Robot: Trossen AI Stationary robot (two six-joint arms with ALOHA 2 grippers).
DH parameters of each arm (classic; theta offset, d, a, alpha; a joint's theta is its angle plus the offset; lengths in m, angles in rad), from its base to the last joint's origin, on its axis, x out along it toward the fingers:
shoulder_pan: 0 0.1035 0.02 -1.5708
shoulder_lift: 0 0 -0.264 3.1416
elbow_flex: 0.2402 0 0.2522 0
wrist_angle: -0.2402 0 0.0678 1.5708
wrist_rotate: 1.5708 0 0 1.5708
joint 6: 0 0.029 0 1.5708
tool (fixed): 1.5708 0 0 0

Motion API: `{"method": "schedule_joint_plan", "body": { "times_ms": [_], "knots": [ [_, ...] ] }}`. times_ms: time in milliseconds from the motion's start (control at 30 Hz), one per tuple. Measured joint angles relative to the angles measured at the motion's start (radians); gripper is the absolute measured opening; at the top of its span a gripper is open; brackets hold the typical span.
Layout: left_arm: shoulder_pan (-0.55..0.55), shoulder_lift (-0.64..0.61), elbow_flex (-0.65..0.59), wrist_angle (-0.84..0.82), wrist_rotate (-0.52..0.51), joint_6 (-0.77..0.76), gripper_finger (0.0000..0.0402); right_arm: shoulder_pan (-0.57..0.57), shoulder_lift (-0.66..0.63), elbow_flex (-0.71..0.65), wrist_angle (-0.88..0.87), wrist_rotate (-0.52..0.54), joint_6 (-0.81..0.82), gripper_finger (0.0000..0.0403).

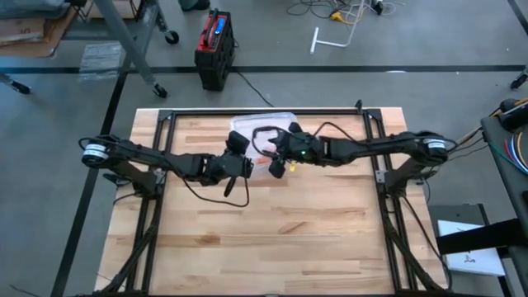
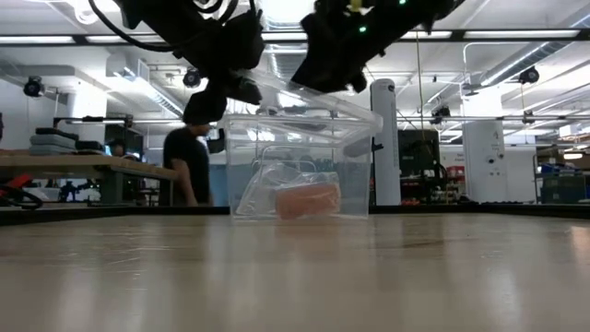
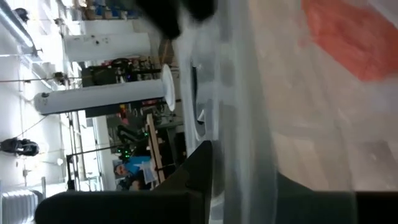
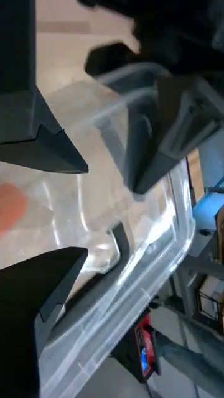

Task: Roll bandage
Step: Close the transparent bin

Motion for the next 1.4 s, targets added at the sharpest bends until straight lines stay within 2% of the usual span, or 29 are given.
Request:
{"method": "schedule_joint_plan", "body": {
  "times_ms": [233,433,567,867,1033,1133,1267,1333,1400],
  "knots": [
    [-0.006,-0.003,0.000,-0.076,-0.011,-0.067,0.0029,-0.012,0.088,0.069,0.002,0.000,-0.024,0.0199],
    [-0.007,-0.005,-0.002,-0.120,0.003,-0.066,0.0057,-0.022,0.116,0.073,-0.003,0.004,-0.021,0.0199],
    [-0.008,-0.017,-0.002,-0.154,0.043,-0.067,0.0096,-0.026,0.119,0.071,-0.009,-0.003,-0.013,0.0199],
    [-0.013,-0.070,-0.003,-0.266,0.056,-0.067,0.0217,-0.031,0.121,0.069,-0.033,-0.001,-0.026,0.0199],
    [-0.022,-0.134,-0.003,-0.383,-0.004,-0.078,0.0266,-0.038,0.122,0.069,-0.044,-0.007,-0.028,0.0199],
    [-0.026,-0.183,-0.001,-0.444,-0.028,-0.136,0.0280,-0.038,0.124,0.067,-0.054,-0.007,-0.038,0.0199],
    [-0.024,-0.236,-0.001,-0.489,-0.053,-0.265,0.0279,-0.038,0.124,0.063,-0.058,-0.011,-0.042,0.0199],
    [-0.013,-0.261,-0.001,-0.483,-0.011,-0.392,0.0273,-0.037,0.124,0.060,-0.063,-0.029,-0.056,0.0199],
    [0.007,-0.278,-0.001,-0.478,0.080,-0.527,0.0264,-0.038,0.123,0.060,-0.065,-0.056,-0.057,0.0199]
  ]
}}
